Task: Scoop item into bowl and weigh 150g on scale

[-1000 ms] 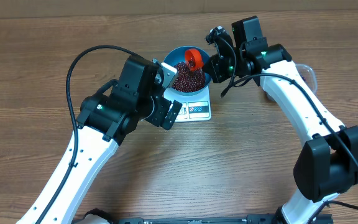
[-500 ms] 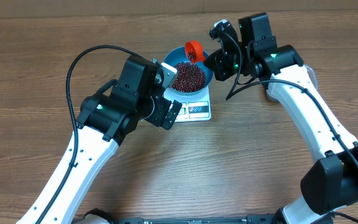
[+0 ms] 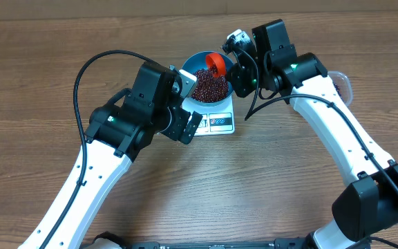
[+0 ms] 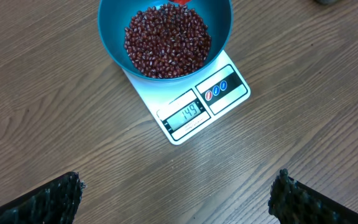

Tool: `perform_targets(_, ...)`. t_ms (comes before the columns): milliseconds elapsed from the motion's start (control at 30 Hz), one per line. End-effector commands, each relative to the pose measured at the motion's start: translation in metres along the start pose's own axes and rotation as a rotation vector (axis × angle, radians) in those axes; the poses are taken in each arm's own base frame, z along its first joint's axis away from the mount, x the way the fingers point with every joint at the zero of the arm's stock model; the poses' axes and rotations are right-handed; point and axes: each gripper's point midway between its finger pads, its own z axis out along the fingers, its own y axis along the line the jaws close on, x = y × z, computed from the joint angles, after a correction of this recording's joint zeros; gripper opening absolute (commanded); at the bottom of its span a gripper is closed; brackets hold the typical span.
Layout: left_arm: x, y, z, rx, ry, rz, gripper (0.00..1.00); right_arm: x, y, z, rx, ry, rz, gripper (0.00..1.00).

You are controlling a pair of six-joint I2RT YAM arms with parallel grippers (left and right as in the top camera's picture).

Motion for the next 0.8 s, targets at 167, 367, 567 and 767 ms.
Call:
perform_targets(167, 0.0015, 0.0007, 0.0014, 0.002, 0.003, -0.013, 1.0, -0.0202, -0.0013, -0.0225, 0.032, -0.068, -0.026, 0.04)
perform_targets(367, 0.0015, 0.0007, 0.0014, 0.002, 0.003, -0.013, 1.0, -0.0202, -0.0013, -0.0225, 0.032, -0.068, -0.025, 0.04)
perform_targets(567, 0.0015, 0.0007, 0.0014, 0.002, 0.003, -0.013, 1.0, -0.0198, -0.0012, -0.0225, 0.031, -0.066, -0.024, 0.03)
perform_targets(767, 0.0015, 0.0007, 0.0014, 0.002, 0.003, -0.013, 1.0, -0.0197, 0.0006, -0.0225, 0.02, -0.067, -0.002, 0.04)
